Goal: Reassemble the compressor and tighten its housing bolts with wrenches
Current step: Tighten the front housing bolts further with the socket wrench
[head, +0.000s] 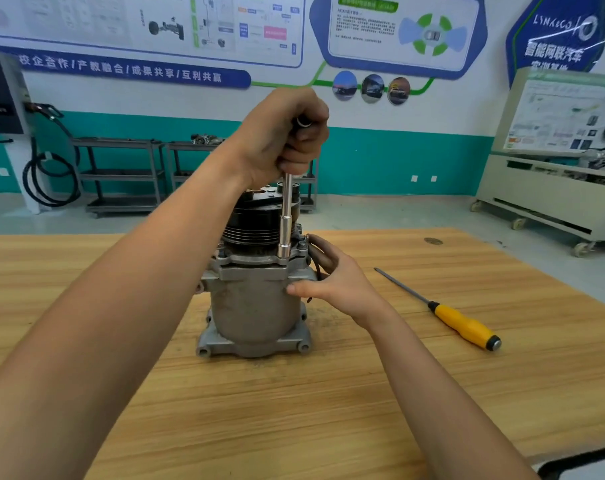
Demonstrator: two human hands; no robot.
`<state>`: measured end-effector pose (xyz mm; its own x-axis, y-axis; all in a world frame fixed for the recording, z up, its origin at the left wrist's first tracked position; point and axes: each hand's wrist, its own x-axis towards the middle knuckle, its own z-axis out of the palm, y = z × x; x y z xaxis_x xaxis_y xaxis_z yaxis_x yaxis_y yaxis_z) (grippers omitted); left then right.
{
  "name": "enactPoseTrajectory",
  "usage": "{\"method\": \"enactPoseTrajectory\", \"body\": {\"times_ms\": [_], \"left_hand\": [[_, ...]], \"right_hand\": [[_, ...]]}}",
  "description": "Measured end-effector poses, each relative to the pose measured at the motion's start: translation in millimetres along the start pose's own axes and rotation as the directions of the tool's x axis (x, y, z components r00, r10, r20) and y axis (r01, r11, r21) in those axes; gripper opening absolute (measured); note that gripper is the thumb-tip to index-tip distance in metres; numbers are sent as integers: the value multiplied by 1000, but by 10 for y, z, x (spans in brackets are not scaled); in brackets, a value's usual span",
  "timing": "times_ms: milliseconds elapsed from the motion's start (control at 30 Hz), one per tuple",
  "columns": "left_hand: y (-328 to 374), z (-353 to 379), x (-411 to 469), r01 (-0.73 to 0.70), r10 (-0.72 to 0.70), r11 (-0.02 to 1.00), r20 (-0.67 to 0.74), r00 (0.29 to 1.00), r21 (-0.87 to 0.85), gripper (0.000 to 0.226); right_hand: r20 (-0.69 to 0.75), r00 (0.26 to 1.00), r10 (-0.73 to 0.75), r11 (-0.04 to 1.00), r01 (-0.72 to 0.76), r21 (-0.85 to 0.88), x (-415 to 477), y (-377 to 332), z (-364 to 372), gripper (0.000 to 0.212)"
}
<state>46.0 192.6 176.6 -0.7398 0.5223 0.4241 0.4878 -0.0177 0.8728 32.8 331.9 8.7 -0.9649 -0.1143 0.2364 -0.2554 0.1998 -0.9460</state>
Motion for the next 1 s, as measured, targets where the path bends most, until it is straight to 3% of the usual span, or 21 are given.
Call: {"method": "enactPoseTrajectory", "body": {"times_ms": [100, 167, 233, 267, 367, 433, 500, 633, 800, 900, 1000], "left_hand": [[55, 88, -23, -20, 62, 954, -129, 990, 300, 39], [103, 114, -85, -18, 169, 800, -197, 966, 600, 37], [92, 118, -116, 1, 264, 700, -260, 929, 714, 37], [70, 147, -128, 5, 279, 735, -309, 909, 678, 35], [-14, 338, -105, -102, 266, 937, -492, 829, 334, 35], [-69, 376, -39, -164, 242, 969, -565, 789, 186, 47], [-103, 354, -3, -208, 255, 967, -539, 802, 149, 51], [-105, 265, 23, -217, 234, 972, -427, 873, 91, 35], [-119, 123, 33, -160, 133, 976, -176, 975, -150, 32], [-106, 123, 61, -119, 101, 984, -136, 986, -131, 29], [-87, 180, 96, -106, 91, 989, -142, 986, -100, 28]], "right_hand": [[10, 1000, 4, 1000, -4, 17, 13, 9, -10, 97], [20, 1000, 3, 999, -4, 36, 17, 16, -8, 95], [20, 1000, -3, 999, 2, 40, 17, 22, -3, 94], [18, 1000, -3, 999, 3, 36, 18, 24, 3, 94], [16, 1000, -3, 1000, 3, 24, 15, 7, -4, 94], [30, 1000, -5, 1000, 5, 4, 27, -8, -17, 94], [40, 999, -1, 1000, 2, -22, 51, -10, -44, 96], [85, 996, 4, 1000, -3, -5, 124, 18, -88, 93], [207, 978, 28, 999, -37, 36, 277, -4, -176, 83], [298, 951, 83, 984, -31, -174, 404, -117, -262, 90], [394, 907, 147, 872, 69, -484, 551, -278, -341, 99]]}}
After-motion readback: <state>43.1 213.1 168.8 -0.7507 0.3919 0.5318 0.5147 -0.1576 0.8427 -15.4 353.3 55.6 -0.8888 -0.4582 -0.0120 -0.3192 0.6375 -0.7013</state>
